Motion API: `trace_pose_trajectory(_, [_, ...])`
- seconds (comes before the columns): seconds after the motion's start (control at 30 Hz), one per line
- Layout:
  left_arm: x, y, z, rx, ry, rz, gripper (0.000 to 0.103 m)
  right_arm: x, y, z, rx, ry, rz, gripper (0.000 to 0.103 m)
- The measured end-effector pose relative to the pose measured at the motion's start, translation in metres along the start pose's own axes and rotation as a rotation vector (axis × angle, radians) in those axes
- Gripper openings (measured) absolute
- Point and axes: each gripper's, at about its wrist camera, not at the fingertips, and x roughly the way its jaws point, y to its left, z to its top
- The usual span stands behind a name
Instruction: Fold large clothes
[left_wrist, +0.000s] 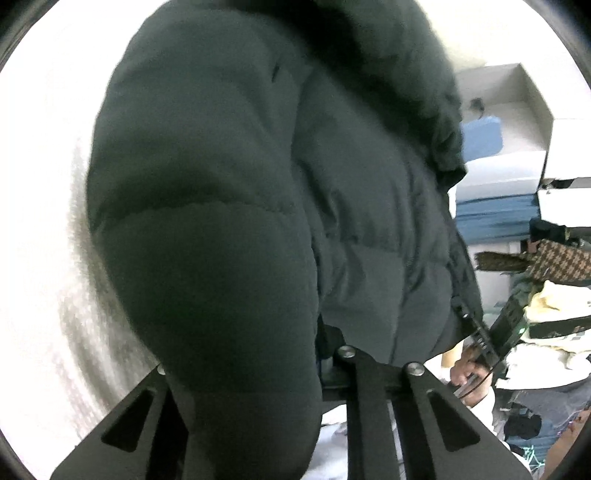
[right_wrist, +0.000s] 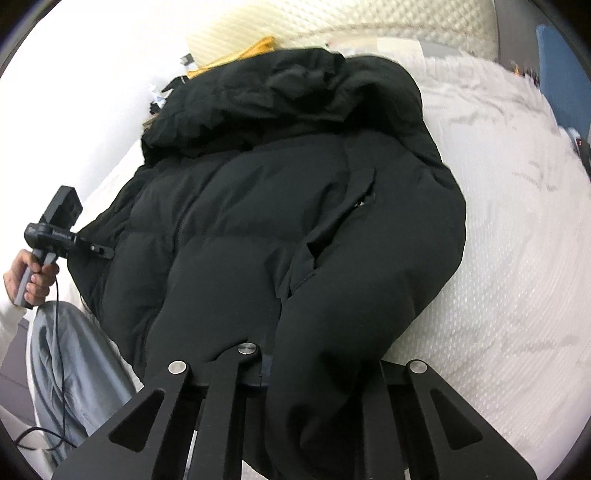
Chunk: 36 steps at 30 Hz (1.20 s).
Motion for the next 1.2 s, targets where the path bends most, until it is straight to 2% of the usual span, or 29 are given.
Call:
trace_pose_trajectory(0.43, [-0.044, -0.040, -0.002, 0.015, -0.129, -0.033, 0.010, -0.031, 0.019, -0.001, -0.027, -0.115, 0.008, 0.009])
trace_pose_trajectory(0.73, [-0.092, -0.044, -0.006, 0.026, -0.193, -0.072, 0.009, -0.060, 0.025, 0.004, -0.022, -0.177, 0.022, 0.009])
trace_pose_trajectory(0.97, [-0.159, -0.033, -0.033, 0.038, -0.267, -0.135, 0.009, -0.096, 0.015, 0.007, 0.050, -0.217, 0.083, 0.009])
trace_pose_trajectory(1.2, [-0.212, -0.030, -0.078, 0.059, -0.318, -0.177, 0.008, -0.141, 0.008, -0.002, 0.156, -0.260, 0.171, 0.009])
